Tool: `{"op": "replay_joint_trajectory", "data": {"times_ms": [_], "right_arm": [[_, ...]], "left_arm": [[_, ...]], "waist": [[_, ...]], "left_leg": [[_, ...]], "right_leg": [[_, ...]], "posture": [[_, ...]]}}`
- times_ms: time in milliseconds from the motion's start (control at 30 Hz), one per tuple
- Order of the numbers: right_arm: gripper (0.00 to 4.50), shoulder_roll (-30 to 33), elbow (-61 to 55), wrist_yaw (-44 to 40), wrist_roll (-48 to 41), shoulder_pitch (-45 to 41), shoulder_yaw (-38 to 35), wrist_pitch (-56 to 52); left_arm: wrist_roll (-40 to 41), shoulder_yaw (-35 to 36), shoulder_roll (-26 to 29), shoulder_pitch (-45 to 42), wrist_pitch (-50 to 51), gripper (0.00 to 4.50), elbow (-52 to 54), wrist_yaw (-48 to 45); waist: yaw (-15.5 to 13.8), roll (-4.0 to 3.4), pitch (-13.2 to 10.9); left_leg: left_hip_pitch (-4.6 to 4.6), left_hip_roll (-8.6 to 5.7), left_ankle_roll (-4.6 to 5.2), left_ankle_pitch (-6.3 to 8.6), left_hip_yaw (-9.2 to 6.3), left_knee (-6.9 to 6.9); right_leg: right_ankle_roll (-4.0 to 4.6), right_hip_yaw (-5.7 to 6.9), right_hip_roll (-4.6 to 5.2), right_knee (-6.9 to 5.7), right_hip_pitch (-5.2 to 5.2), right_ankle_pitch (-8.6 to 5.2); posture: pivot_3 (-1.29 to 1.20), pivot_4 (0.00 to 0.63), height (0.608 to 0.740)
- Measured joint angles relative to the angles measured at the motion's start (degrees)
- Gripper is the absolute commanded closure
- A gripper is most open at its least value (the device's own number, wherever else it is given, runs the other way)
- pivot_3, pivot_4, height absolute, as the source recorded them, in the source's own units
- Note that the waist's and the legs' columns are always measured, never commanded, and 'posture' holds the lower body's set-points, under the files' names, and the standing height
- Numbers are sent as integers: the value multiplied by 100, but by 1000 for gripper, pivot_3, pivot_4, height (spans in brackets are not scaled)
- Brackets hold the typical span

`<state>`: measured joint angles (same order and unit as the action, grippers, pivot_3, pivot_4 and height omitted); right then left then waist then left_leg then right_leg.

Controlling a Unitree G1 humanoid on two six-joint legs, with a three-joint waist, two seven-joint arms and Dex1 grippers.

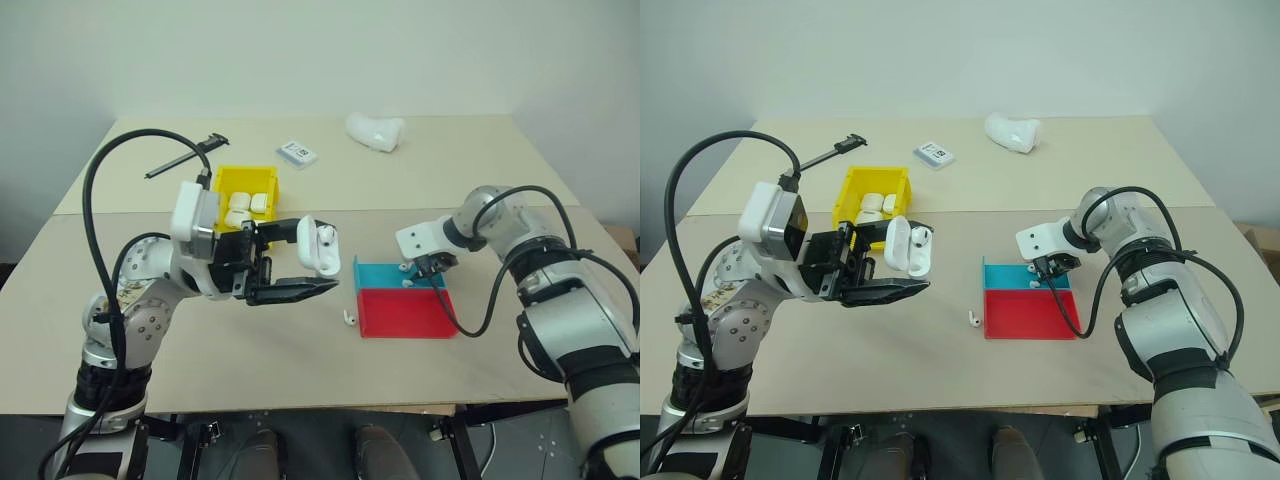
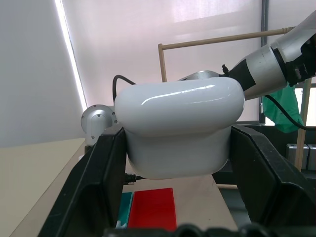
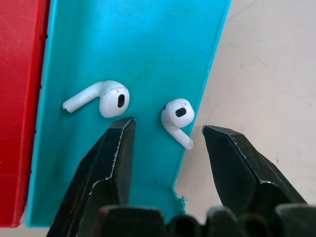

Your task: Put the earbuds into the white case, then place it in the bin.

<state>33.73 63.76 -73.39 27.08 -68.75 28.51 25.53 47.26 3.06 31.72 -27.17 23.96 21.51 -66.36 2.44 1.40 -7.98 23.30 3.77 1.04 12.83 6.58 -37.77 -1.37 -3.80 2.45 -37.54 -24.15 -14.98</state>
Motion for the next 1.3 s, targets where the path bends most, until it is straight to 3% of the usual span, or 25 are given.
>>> {"op": "replay_joint_trajectory", "data": {"times_ms": [300, 633, 933, 1300], "right_arm": [[2016, 0, 141, 123, 139, -262, 44, 740], [2016, -53, 670, 484, 789, -755, 621, 2206], [2016, -218, 904, 1518, 1534, -970, 1145, 2717], [2016, -268, 1105, 1597, 1661, -971, 1177, 2855]], "left_arm": [[0, 0, 1, 0, 0, 1673, 1, 0], [4, 34, 83, 10, 0, 1673, 29, 33], [33, 67, 188, 84, 10, 1673, 202, 166], [188, 124, 259, 121, 15, 1673, 254, 270]], "waist": [[1, 0, 0], [9, -2, -1], [5, -3, -2], [10, -3, -2]], "left_leg": [[0, 0, 0, 0, 0, 1], [-1, 1, 0, 0, 1, 2], [0, 1, -2, -1, 1, 2], [-1, 1, -2, -1, 0, 2]], "right_leg": [[0, 0, 0, 1, 0, 0], [1, -1, 0, -2, -2, 0], [2, -2, 1, -3, -4, -1], [2, -2, 1, -4, -4, -1]], "posture": [[0, 150, 740], [0, 150, 740], [0, 150, 740], [0, 150, 740]]}}
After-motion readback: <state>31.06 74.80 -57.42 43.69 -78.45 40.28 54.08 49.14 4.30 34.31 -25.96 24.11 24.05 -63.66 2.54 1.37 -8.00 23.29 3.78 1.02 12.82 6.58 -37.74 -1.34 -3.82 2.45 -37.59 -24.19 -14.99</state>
